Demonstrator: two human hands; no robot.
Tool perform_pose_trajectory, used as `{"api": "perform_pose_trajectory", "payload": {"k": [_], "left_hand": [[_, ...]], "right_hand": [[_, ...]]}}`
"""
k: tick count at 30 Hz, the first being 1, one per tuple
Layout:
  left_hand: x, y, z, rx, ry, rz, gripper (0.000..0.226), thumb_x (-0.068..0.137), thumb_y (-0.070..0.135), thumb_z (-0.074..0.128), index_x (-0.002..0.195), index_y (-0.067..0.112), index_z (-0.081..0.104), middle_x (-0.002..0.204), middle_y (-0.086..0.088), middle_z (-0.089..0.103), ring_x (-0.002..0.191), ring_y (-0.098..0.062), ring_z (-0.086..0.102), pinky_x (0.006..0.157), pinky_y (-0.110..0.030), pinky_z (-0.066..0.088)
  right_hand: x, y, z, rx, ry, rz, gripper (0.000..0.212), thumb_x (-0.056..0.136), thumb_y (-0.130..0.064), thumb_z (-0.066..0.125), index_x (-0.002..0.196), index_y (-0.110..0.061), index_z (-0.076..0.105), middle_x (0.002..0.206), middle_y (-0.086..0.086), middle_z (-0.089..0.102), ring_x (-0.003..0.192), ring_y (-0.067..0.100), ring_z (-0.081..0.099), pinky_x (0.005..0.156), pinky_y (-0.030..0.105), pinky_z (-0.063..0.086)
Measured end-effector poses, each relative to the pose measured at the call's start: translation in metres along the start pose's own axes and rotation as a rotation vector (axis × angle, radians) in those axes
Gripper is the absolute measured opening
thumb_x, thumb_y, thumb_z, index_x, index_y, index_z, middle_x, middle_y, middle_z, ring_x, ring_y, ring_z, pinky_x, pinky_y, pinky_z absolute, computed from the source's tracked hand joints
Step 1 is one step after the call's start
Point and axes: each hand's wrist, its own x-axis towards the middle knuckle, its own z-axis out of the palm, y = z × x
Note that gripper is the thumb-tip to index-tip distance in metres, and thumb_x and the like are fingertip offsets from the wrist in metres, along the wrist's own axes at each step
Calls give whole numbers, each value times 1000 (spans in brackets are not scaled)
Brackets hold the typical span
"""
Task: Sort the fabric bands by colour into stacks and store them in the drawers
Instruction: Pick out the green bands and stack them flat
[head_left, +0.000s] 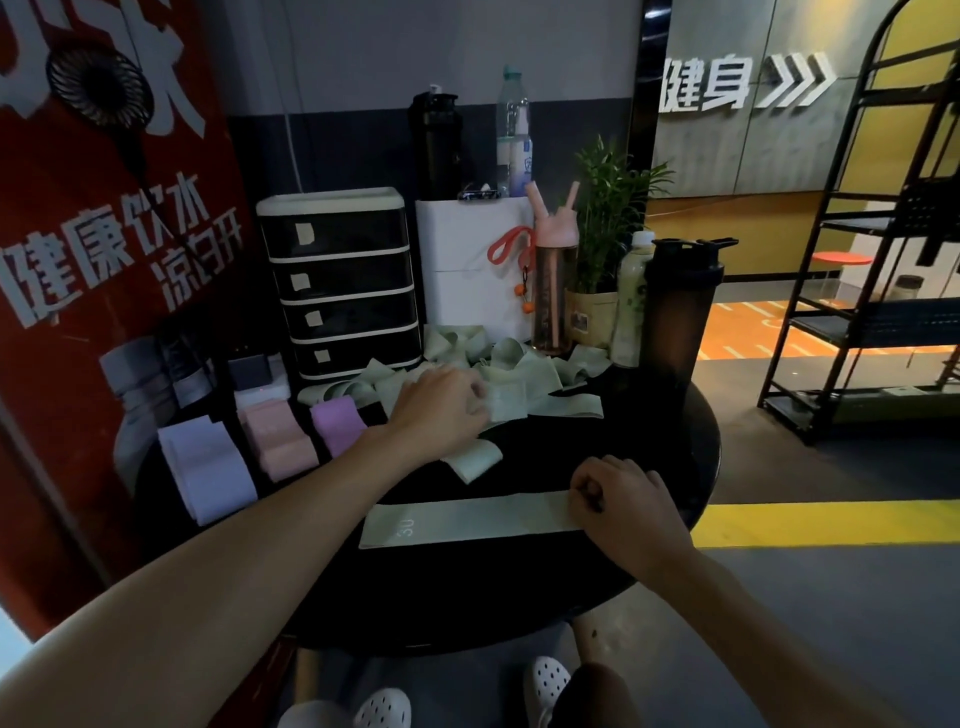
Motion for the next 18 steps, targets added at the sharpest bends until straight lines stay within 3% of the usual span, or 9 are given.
{"api": "perform_pose_trajectory", "payload": {"k": [3, 7, 12, 15, 18], "left_hand": [[21, 9, 10, 8, 2, 71, 32, 90, 35, 64, 118, 21, 65, 120, -1, 62, 115, -21, 56, 99, -44, 44], [51, 11, 28, 69, -122, 155, 41, 94, 28, 62, 134, 22, 57, 138, 0, 56, 129, -22, 47, 107, -42, 35], [77, 2, 50, 195, -212, 245, 51, 95, 25, 62, 143, 28, 47, 143, 2, 51, 130, -23, 42, 105, -41, 33], [84, 4, 57, 250, -185, 268, 50, 94, 21, 61, 142, 26, 49, 138, -1, 51, 130, -25, 42, 102, -41, 30], [90, 5, 59, 270, -136, 281, 29, 93, 16, 61, 122, 19, 66, 122, -5, 56, 122, -27, 46, 94, -39, 34]], "right_hand": [[0, 1, 1, 2, 6, -1, 10, 92, -36, 52, 97, -32, 59, 92, -15, 53, 96, 9, 49, 86, 29, 33], [-1, 3, 3, 11, 26, -19, 10, 92, -36, 52, 98, -32, 59, 93, -15, 54, 95, 8, 49, 88, 28, 34], [1, 4, 5, 19, 45, -35, 10, 91, -36, 52, 98, -32, 58, 91, -16, 52, 94, 8, 49, 88, 29, 36], [2, 5, 5, 14, 38, -42, 12, 90, -37, 52, 99, -31, 58, 92, -15, 53, 95, 9, 49, 87, 31, 36], [2, 7, 5, 18, 36, -52, 13, 91, -37, 50, 100, -32, 57, 93, -14, 53, 95, 9, 48, 87, 30, 36]]}}
